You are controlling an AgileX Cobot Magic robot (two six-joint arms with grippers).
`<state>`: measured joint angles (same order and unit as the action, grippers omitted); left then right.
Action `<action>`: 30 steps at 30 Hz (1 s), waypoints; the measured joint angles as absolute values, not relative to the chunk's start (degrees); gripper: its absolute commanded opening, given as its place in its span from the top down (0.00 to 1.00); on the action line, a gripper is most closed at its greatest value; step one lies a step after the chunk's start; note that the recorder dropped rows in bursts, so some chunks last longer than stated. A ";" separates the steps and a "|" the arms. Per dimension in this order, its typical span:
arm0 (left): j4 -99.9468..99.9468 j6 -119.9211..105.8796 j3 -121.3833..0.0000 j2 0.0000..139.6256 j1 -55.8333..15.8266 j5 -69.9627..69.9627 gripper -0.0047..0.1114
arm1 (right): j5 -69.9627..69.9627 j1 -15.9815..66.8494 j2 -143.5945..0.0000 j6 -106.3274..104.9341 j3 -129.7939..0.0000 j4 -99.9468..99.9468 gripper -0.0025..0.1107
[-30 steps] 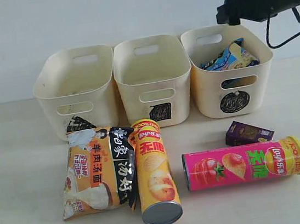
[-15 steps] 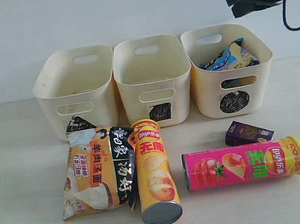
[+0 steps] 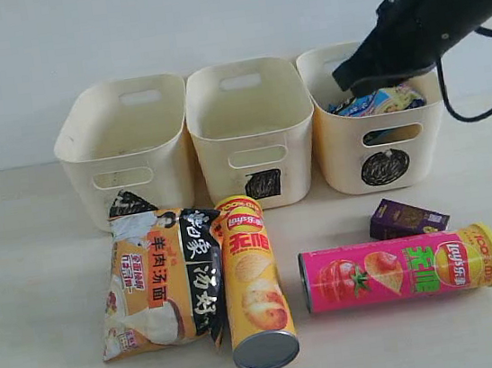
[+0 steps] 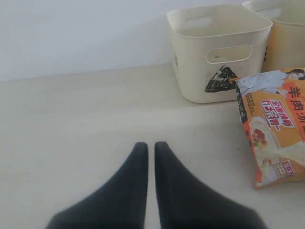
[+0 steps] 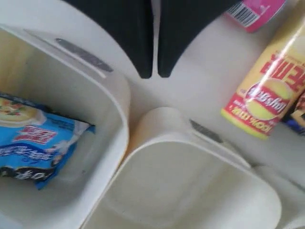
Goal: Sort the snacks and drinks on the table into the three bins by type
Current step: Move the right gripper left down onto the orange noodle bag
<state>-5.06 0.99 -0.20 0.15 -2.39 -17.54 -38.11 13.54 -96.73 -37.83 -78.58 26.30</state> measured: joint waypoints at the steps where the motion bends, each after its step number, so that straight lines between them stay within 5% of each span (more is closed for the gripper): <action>1: -5.06 0.99 -0.20 0.15 -2.39 -17.54 0.92 | -38.51 14.20 -96.73 -38.69 -78.13 26.77 0.98; 12: -5.06 0.99 -0.20 0.15 -2.39 -17.54 0.92 | -46.38 26.53 -96.98 -55.69 -77.58 36.56 0.93; 14: -5.06 0.99 -0.20 0.15 -2.39 -17.54 0.92 | -46.20 28.58 -97.73 -56.37 -77.58 38.00 0.81; 18: -5.06 0.99 -0.20 0.15 -2.39 -17.54 0.92 | -45.68 32.81 -101.17 -56.92 -77.73 39.70 0.28; 30: -5.06 0.99 -0.20 0.15 -2.39 -17.54 0.92 | -52.95 36.56 -115.72 -58.31 -95.50 37.07 0.27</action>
